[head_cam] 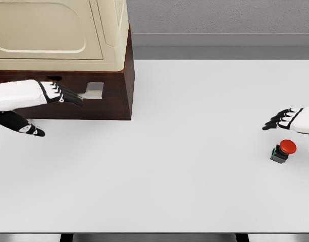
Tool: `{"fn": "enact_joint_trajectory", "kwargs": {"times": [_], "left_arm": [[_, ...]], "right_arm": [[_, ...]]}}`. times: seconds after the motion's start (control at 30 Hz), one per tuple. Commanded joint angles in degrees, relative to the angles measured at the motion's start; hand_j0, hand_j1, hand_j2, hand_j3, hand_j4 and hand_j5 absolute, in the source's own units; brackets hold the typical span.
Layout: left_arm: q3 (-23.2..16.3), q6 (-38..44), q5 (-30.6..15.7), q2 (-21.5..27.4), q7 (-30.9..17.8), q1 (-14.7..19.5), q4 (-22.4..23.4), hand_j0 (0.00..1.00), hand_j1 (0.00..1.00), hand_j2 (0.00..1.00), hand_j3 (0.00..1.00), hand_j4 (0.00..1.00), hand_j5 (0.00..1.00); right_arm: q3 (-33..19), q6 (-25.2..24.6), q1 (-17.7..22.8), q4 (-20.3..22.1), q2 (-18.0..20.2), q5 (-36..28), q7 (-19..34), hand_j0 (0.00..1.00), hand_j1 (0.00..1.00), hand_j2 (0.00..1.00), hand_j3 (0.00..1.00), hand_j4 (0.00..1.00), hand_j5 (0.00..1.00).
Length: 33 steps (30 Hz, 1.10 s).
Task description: Open the cabinet drawer with left arm, and place a switch into the drawer with right arm
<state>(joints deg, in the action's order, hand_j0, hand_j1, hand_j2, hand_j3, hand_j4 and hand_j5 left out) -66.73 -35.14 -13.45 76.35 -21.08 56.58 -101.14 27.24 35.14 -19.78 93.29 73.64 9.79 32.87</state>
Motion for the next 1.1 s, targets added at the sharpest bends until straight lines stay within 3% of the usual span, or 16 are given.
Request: {"fn": "enact_joint_trajectory", "kwargs": {"times": [0.0, 0.1, 0.3, 0.47, 0.7, 1.0, 1.07], "left_arm": [[6.6, 0.1, -1.9, 0.1, -0.8, -0.2, 0.1, 1.0, 1.0, 1.0, 1.0, 1.0, 1.0], [12.8, 0.1, -4.8, 0.3, -0.7, -6.6, 0.1, 1.0, 1.0, 1.0, 1.0, 1.0, 1.0], [13.0, 0.1, -8.6, 0.6, -0.6, -7.0, 0.1, 0.97, 0.97, 0.97, 0.97, 0.97, 0.97], [13.0, 9.4, -9.0, -0.4, -0.2, -8.2, 0.1, 0.99, 0.99, 0.99, 0.99, 0.99, 0.99], [13.0, 16.1, -8.6, -3.5, -0.1, -8.9, 0.1, 1.0, 1.0, 1.0, 1.0, 1.0, 1.0], [12.9, 16.3, -9.0, -7.8, -0.7, -10.7, 0.1, 1.0, 1.0, 1.0, 1.0, 1.0, 1.0], [13.0, 16.3, -8.9, -8.1, -3.1, -10.7, 0.1, 1.0, 1.0, 1.0, 1.0, 1.0, 1.0]], "right_arm": [[-0.1, -0.1, 0.0, 0.1, 0.4, -0.3, 0.1, 1.0, 1.0, 1.0, 1.0, 1.0, 1.0], [0.1, -0.1, 0.2, 0.1, 0.1, -0.3, 0.1, 1.0, 1.0, 1.0, 1.0, 1.0, 1.0], [0.0, -0.1, 1.4, 1.1, -0.2, -0.3, -0.1, 1.0, 1.0, 1.0, 1.0, 1.0, 1.0], [0.1, -0.1, 1.4, 1.1, -0.2, -0.3, 0.0, 1.0, 1.0, 1.0, 1.0, 1.0, 1.0], [0.2, -0.1, 2.6, 1.3, -0.3, -0.1, 0.4, 1.0, 1.0, 1.0, 1.0, 1.0, 1.0], [0.2, -0.1, 3.4, 1.0, -0.6, 0.0, 1.1, 1.0, 1.0, 1.0, 1.0, 1.0, 1.0], [0.1, -0.1, 3.1, 1.0, -1.7, 0.0, 1.1, 1.0, 1.0, 1.0, 1.0, 1.0, 1.0]]}}
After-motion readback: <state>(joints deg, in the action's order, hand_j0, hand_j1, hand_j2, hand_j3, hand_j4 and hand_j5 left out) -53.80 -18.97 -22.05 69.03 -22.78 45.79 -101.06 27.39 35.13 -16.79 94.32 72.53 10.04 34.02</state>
